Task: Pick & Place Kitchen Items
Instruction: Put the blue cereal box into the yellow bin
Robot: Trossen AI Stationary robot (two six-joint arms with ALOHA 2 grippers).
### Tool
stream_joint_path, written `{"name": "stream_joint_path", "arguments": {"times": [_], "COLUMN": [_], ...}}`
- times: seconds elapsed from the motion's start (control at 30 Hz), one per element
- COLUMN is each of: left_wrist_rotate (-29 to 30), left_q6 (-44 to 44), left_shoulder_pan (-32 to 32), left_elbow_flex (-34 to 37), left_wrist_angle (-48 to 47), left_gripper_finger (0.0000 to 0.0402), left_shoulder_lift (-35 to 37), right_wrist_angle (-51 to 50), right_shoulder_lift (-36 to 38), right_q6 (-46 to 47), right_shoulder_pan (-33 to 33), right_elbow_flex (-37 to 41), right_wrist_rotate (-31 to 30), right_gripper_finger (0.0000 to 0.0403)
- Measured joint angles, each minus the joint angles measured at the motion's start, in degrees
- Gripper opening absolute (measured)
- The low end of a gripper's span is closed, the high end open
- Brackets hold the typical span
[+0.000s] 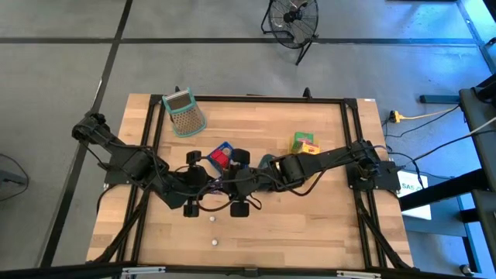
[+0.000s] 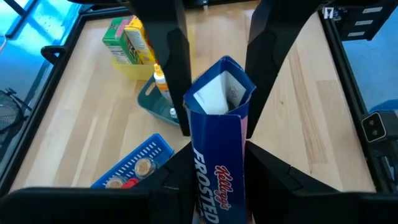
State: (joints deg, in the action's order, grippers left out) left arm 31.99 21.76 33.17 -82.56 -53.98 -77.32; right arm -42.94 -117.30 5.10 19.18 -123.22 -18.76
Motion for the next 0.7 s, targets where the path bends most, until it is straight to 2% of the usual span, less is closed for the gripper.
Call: {"name": "stream_joint_path", "arguments": {"times": [0.17, 0.37, 0.7], "left_wrist_rotate": [-0.03, 0.26, 0.04], "left_q6": [-0.02, -1.67, -4.20], "left_shoulder_pan": [0.00, 0.05, 0.20], "left_elbow_flex": [0.00, 0.00, 0.00], "left_wrist_angle": [0.01, 0.09, 3.18], "left_gripper_finger": [0.0109, 0.0116, 0.0184], "left_shoulder_lift": [0.00, 0.00, 0.00], "right_wrist_angle": [-0.16, -0.35, -2.75], "right_shoulder_lift": [-0.02, -0.02, -0.02], "right_q6": [-0.02, -0.04, -0.07], "right_shoulder_pan": [0.00, 0.00, 0.00], "right_elbow_flex": [0.00, 0.00, 0.00], "right_wrist_rotate": [0.14, 0.04, -0.05], "right_gripper_finger": [0.0115, 0.0106, 0.0106]}}
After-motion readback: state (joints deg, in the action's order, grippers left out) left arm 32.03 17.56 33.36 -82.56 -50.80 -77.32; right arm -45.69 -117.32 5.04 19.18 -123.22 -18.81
